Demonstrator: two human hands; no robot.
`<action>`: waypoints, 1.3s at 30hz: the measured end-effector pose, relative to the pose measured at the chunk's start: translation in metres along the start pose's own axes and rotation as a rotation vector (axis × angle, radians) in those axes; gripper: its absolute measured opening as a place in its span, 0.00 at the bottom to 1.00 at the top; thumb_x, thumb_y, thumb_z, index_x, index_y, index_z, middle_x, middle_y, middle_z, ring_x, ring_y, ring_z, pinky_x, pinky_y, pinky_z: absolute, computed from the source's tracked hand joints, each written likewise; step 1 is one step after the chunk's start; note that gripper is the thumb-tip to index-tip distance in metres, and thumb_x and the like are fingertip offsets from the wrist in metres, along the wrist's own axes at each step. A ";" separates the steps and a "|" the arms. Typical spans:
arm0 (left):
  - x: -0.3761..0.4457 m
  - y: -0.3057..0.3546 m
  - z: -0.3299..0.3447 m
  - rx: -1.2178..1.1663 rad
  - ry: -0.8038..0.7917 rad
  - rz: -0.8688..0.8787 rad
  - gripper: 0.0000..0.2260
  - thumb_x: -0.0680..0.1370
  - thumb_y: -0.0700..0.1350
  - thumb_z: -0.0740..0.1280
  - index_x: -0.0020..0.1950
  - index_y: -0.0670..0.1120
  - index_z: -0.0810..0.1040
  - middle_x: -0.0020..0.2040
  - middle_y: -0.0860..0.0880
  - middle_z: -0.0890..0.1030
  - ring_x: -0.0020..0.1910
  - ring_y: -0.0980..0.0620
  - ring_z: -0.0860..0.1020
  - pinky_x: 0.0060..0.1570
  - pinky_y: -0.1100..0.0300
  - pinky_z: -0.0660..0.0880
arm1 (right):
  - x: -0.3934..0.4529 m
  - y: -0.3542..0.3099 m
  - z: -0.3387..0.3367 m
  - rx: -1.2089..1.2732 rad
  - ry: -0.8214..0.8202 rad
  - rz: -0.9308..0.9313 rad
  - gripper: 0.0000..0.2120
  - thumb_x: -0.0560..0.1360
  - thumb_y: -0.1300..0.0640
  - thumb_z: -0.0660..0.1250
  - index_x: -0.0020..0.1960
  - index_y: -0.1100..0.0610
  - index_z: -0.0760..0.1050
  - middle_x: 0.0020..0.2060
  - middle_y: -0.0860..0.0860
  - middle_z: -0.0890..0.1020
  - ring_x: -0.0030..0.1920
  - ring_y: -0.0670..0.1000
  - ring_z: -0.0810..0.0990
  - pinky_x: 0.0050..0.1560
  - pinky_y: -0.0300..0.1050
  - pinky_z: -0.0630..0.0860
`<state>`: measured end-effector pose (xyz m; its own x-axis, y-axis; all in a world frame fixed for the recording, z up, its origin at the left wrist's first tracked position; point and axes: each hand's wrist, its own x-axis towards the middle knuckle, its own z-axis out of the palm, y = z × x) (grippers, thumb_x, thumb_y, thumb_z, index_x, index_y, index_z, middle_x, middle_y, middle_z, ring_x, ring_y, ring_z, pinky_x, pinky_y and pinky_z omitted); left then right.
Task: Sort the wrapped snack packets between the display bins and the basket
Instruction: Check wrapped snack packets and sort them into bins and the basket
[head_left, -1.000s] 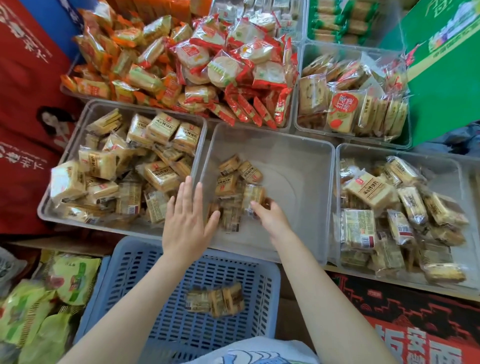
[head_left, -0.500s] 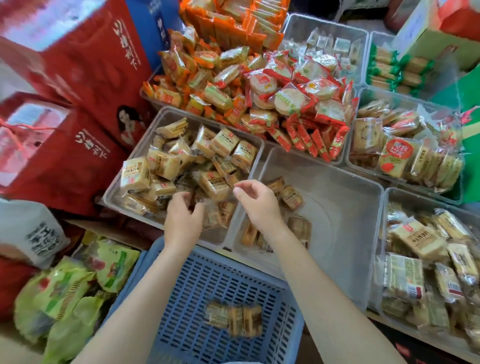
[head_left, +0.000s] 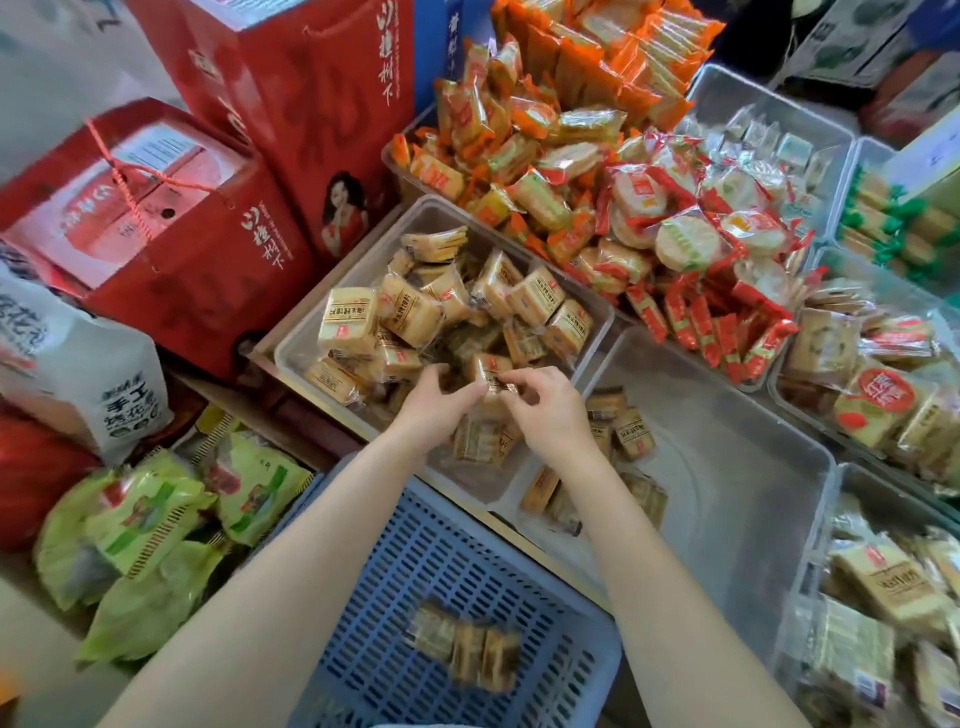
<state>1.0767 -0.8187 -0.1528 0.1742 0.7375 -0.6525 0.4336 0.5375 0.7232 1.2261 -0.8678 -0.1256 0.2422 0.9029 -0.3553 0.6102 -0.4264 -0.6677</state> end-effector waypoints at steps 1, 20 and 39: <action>-0.001 -0.001 0.001 -0.015 -0.002 0.017 0.35 0.79 0.57 0.71 0.81 0.49 0.59 0.74 0.45 0.72 0.68 0.44 0.74 0.65 0.47 0.76 | -0.001 0.001 0.000 0.014 0.007 -0.001 0.12 0.81 0.55 0.68 0.63 0.53 0.81 0.57 0.49 0.76 0.46 0.42 0.75 0.47 0.30 0.69; -0.010 -0.003 -0.013 -0.008 -0.332 0.092 0.31 0.80 0.42 0.71 0.79 0.53 0.61 0.65 0.48 0.76 0.63 0.50 0.78 0.65 0.50 0.76 | -0.021 0.003 0.004 0.163 0.042 0.071 0.31 0.77 0.59 0.74 0.76 0.50 0.66 0.53 0.45 0.77 0.41 0.43 0.79 0.38 0.31 0.72; -0.048 0.006 -0.011 -0.196 -0.366 0.160 0.23 0.79 0.50 0.71 0.74 0.56 0.71 0.62 0.47 0.81 0.60 0.48 0.82 0.50 0.54 0.80 | -0.058 0.005 -0.017 0.549 0.069 0.034 0.13 0.81 0.49 0.67 0.64 0.41 0.71 0.58 0.49 0.78 0.58 0.52 0.81 0.55 0.51 0.83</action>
<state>1.0614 -0.8463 -0.1145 0.5426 0.6429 -0.5406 0.2064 0.5218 0.8277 1.2280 -0.9214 -0.0978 0.3150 0.8816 -0.3515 0.1230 -0.4052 -0.9059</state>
